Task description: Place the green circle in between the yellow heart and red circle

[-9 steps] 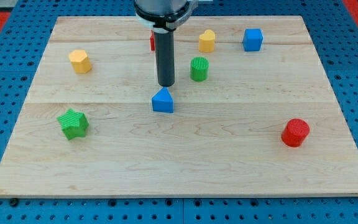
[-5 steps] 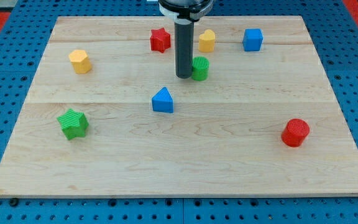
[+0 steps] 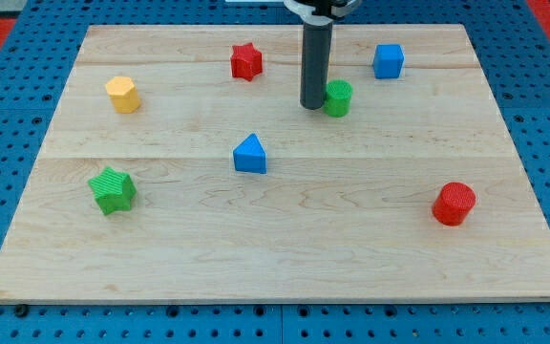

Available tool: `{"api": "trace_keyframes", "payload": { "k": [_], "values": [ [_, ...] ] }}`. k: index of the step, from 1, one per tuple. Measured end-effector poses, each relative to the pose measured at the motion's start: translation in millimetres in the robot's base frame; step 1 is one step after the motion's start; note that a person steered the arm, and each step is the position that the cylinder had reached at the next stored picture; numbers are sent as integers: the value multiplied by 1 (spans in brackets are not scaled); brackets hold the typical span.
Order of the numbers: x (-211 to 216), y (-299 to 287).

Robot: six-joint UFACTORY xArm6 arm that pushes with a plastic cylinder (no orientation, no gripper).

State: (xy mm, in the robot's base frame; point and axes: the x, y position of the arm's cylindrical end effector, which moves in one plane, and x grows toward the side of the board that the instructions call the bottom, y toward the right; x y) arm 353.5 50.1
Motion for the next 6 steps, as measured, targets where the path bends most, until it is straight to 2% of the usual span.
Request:
{"api": "trace_keyframes", "payload": {
  "k": [3, 5, 6],
  "values": [
    [18, 1],
    [47, 18],
    [45, 32]
  ]
}}
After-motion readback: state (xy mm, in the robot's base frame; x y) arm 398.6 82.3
